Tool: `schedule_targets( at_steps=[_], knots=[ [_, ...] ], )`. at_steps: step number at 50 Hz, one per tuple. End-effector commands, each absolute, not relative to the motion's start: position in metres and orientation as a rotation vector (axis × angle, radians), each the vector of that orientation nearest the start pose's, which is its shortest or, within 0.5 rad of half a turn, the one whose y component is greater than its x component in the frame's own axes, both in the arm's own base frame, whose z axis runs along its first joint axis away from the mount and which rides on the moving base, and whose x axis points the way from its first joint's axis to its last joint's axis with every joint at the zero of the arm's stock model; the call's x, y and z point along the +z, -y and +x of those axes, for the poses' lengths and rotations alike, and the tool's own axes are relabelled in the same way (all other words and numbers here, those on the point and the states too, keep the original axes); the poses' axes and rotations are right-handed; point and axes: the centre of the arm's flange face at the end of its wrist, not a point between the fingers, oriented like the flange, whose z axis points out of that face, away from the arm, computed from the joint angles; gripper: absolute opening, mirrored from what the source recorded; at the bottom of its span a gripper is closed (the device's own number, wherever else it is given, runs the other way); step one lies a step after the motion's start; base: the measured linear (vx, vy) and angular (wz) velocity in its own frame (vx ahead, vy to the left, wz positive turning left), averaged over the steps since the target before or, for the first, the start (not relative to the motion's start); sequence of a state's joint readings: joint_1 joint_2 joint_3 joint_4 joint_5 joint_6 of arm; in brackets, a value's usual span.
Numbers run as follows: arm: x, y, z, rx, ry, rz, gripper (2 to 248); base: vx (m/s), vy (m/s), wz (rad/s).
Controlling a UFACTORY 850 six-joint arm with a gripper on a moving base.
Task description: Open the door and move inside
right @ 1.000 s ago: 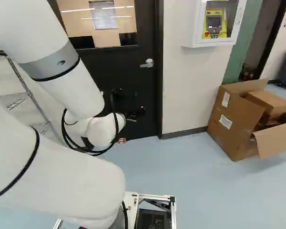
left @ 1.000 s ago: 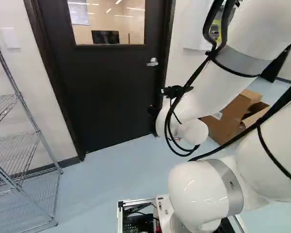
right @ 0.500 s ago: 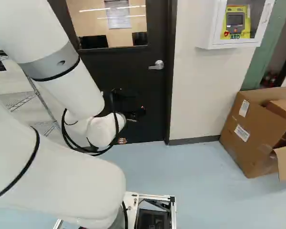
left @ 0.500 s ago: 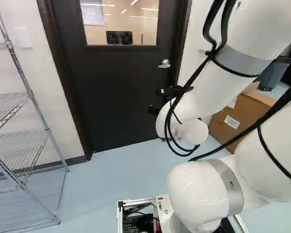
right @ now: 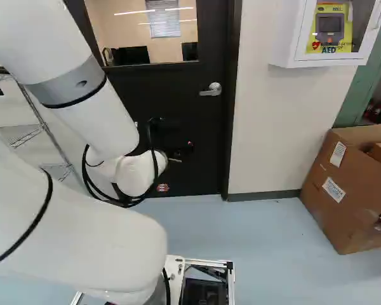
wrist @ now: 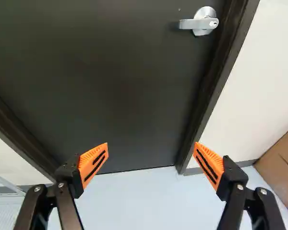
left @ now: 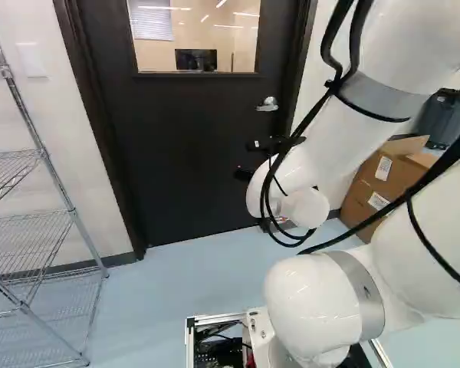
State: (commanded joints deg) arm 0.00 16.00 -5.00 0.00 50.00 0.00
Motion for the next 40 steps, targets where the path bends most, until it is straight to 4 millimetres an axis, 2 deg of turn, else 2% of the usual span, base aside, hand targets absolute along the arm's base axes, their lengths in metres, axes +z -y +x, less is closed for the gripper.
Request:
schedule_targets(
  at_steps=[13,40],
  knots=[
    [0.3656,0.0000,0.2703,-1.824,0.000,-2.558,247,0.141,-0.037,-0.004],
    [0.3656,0.0000,0.2703,-1.824,0.000,-2.558,247,0.090,0.000,-0.007]
  ],
)
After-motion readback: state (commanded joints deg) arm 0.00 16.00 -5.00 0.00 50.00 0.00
